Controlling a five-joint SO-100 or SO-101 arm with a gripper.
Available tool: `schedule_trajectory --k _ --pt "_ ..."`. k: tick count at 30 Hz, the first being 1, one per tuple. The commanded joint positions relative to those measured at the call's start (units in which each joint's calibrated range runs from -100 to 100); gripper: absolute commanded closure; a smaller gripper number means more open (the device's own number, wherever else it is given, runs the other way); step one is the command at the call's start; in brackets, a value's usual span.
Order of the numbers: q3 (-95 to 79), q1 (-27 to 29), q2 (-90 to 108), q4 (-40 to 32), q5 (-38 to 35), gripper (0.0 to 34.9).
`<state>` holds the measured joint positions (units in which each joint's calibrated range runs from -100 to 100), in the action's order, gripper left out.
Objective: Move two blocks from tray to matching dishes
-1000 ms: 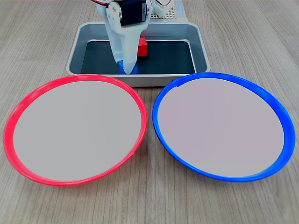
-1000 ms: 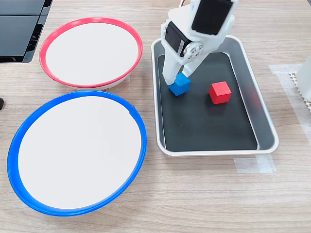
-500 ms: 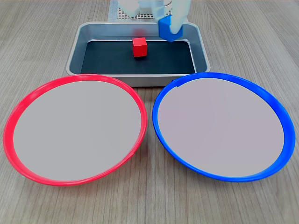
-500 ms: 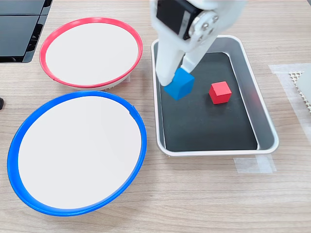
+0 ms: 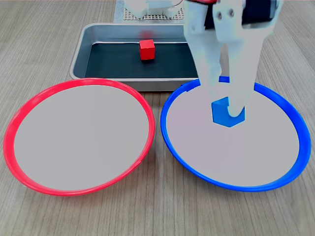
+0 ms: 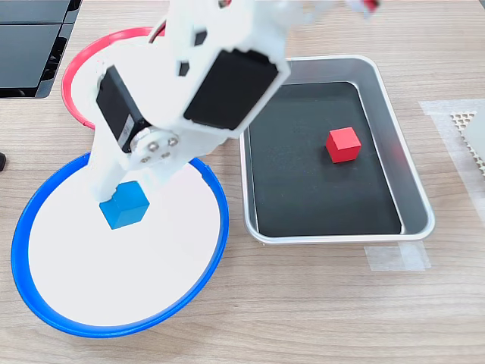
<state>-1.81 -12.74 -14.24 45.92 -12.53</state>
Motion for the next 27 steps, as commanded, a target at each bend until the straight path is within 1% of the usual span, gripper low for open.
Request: schedule_trajectory --k 1,3,4,5,6,8,9,10,11,14,15,16,19,20,21,22,24,27 --pt "-2.15 -0.20 1.83 -1.64 -1.76 16.6" --pt "-4.24 -0.20 4.22 -1.14 -2.34 16.4" --pt "-5.88 -0.01 6.26 -0.48 -2.74 17.0" --pt "-7.61 0.08 8.48 0.84 -3.32 20.3" --pt "-9.52 0.18 10.95 2.49 -4.20 25.6" --pt "-14.25 0.46 17.01 5.63 -6.25 30.5" --pt "-16.44 0.74 20.25 8.27 -7.81 34.6" --pt "-18.90 1.40 24.68 13.38 -10.40 34.6" --pt "-21.72 3.38 29.80 20.81 -14.41 34.6" --pt "-26.63 7.43 35.52 27.00 -19.98 34.6" --pt "-28.54 9.03 36.88 27.83 -21.73 33.1" --pt "-30.64 11.00 38.16 28.49 -24.22 30.3" --pt "-36.10 16.74 40.12 28.66 -31.65 20.3" --pt "-37.56 18.44 40.29 28.49 -34.04 16.4" --pt "-38.74 19.57 40.29 27.99 -35.85 14.8" --pt "-39.92 20.41 40.29 27.25 -37.51 14.4" --pt "-41.93 21.26 40.04 25.77 -39.80 12.5" --pt "-43.57 21.54 39.87 24.86 -42.74 12.5"
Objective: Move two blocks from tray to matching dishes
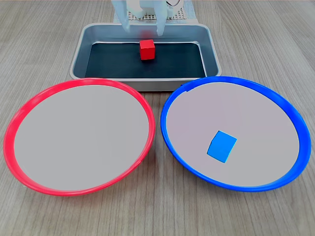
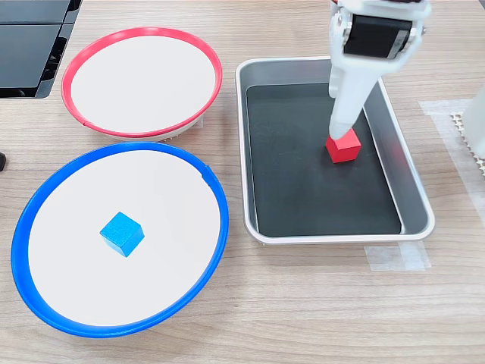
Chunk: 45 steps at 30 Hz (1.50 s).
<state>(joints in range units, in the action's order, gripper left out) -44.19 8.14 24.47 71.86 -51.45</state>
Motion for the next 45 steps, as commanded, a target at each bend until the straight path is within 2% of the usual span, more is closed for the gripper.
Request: schedule_trajectory --k 1,10,14,15,16,17,18,22,25,28,31,36,39,42,45 --pt "-1.73 0.85 1.16 -1.33 -4.54 12.5" --pt "-10.29 0.19 1.50 -8.59 -7.42 13.8" --pt "-12.66 -1.60 1.08 -11.40 -6.69 19.1" --pt "-12.66 -2.17 0.99 -11.48 -6.40 22.0" --pt "-12.57 -2.64 0.99 -11.56 -6.01 26.4" --pt "-12.48 -2.92 0.99 -11.56 -5.76 28.9" --pt "-11.75 -3.77 0.99 -10.98 -5.03 34.4" --pt "-0.28 -8.00 0.31 0.57 0.29 34.6" --pt "13.29 -12.89 -2.85 8.74 10.84 34.6" --pt "25.30 -14.59 -7.54 10.64 22.27 34.6" --pt "34.41 -11.86 -13.34 7.50 30.62 34.7" --pt "42.78 -3.48 -23.74 -7.27 38.24 34.7" --pt "45.15 0.00 -29.63 -18.83 40.20 34.7" --pt "44.51 1.60 -34.06 -27.16 39.71 34.7" --pt "42.51 2.16 -35.94 -31.62 38.39 34.6"
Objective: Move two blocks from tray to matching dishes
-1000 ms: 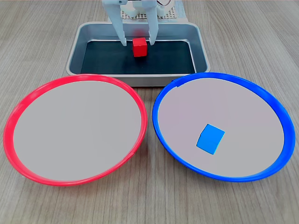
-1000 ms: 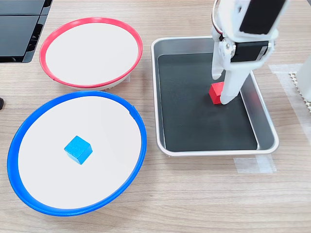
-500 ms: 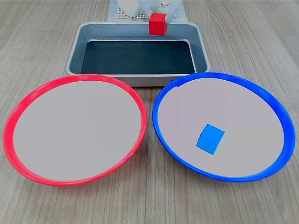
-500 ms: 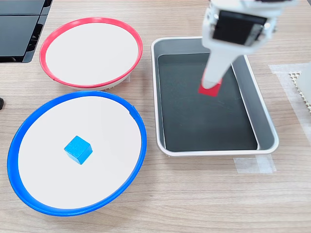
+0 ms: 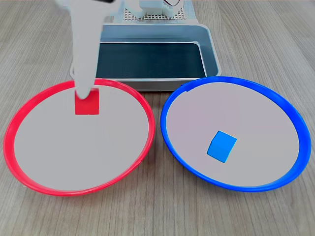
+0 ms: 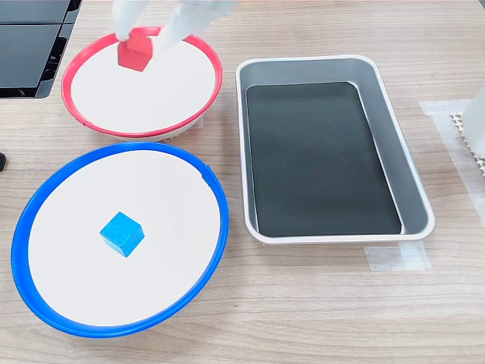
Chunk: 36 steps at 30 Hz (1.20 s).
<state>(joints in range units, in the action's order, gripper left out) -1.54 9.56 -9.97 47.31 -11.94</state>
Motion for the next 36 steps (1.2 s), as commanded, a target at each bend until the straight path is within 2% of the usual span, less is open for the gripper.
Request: schedule_trajectory --k 1,3,7,9,10,12,13,14,15,21,24,29,35,36 --pt "-1.60 0.94 -1.92 -9.22 -1.76 33.4" --pt "-4.51 1.22 -2.18 -12.27 -2.98 27.1" --pt "-8.15 1.78 -0.81 -13.67 -4.40 15.8" --pt "-9.97 1.78 0.81 -14.25 -4.54 14.7" --pt "-11.25 1.78 2.00 -14.83 -4.54 15.8" --pt "-15.07 1.50 5.92 -17.55 -3.37 24.7" --pt "-16.35 1.31 7.20 -18.62 -2.64 26.8" --pt "-17.80 1.12 9.16 -19.78 -1.32 33.0" --pt "-19.53 0.84 11.47 -20.85 0.10 34.6" --pt "-39.10 -3.49 33.13 -32.08 14.75 34.7" --pt "-55.03 -7.72 50.36 -35.63 17.53 34.8" --pt "-76.25 -11.39 74.07 -33.65 16.75 34.8" --pt "-98.46 -9.98 95.39 -29.85 13.24 34.8" --pt "-98.46 -9.79 97.01 -26.55 12.94 34.8"
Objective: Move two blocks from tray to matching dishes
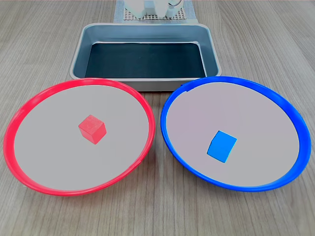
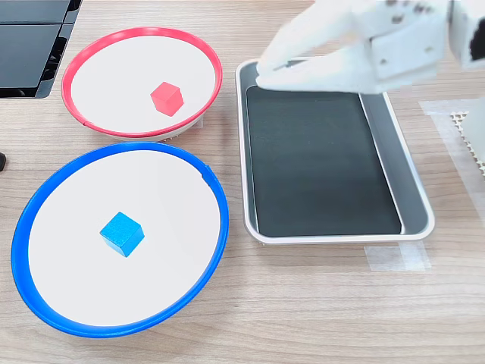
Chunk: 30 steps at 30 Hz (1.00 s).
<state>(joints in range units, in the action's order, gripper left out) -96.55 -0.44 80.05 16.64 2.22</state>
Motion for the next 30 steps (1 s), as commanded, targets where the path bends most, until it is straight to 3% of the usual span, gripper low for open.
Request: schedule_trajectory --k 1,13,30 --pt "-3.45 0.30 9.12 7.83 -1.37 34.8" --pt "-3.45 1.15 19.01 30.62 -1.17 34.8" --pt "-3.45 0.87 19.01 30.70 -1.37 34.6"
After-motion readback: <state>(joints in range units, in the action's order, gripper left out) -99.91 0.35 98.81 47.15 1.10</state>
